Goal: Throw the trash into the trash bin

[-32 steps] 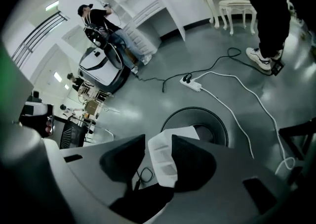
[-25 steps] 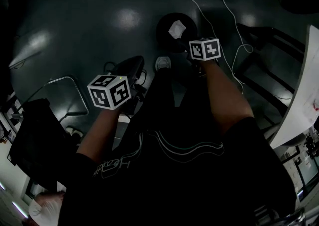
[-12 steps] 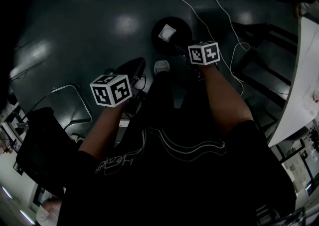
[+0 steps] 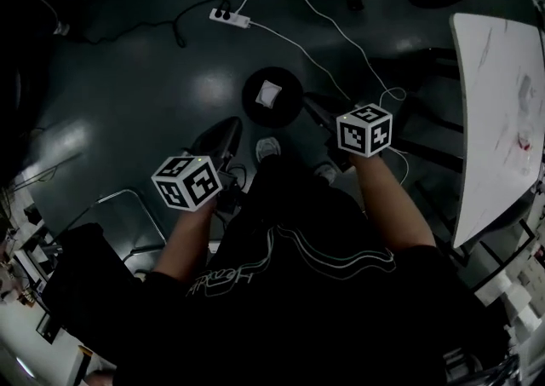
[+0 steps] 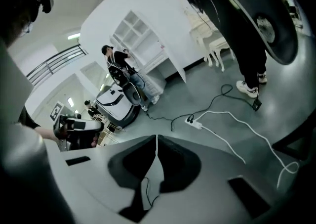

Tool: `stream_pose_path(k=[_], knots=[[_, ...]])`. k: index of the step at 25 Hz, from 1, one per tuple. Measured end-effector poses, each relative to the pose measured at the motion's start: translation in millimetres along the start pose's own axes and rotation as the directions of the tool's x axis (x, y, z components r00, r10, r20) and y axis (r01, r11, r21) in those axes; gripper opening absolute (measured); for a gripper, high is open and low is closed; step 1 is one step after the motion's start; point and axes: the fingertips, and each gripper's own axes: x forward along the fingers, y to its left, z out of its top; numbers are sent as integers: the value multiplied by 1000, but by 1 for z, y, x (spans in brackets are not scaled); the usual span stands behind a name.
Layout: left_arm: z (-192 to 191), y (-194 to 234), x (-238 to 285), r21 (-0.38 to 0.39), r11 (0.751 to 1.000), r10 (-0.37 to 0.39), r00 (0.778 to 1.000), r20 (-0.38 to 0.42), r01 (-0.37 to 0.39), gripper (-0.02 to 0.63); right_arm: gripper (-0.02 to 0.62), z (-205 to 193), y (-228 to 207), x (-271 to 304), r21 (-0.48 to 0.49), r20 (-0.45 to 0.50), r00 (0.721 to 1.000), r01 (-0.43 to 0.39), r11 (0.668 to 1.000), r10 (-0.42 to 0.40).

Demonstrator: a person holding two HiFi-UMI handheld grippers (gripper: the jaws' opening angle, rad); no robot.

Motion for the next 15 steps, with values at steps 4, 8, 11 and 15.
stream_pose_path(k=[4, 8, 11, 15], knots=[[11, -61, 11, -23, 993, -119, 992, 33, 120, 6, 40, 33, 14, -74, -46, 126, 992, 17, 999, -11], [14, -138, 13, 79, 975, -210, 978, 4, 209, 5, 40, 57, 40, -147, -23, 266, 964, -13, 1000, 18], [-2, -206, 18, 152, 952, -263, 964, -36, 265, 6, 40, 61, 52, -214, -48, 325, 945, -15, 999, 30], [-23, -295, 33, 240, 902, -340, 933, -121, 360, 5, 40, 64, 58, -316, -45, 458, 889, 3, 999, 18]])
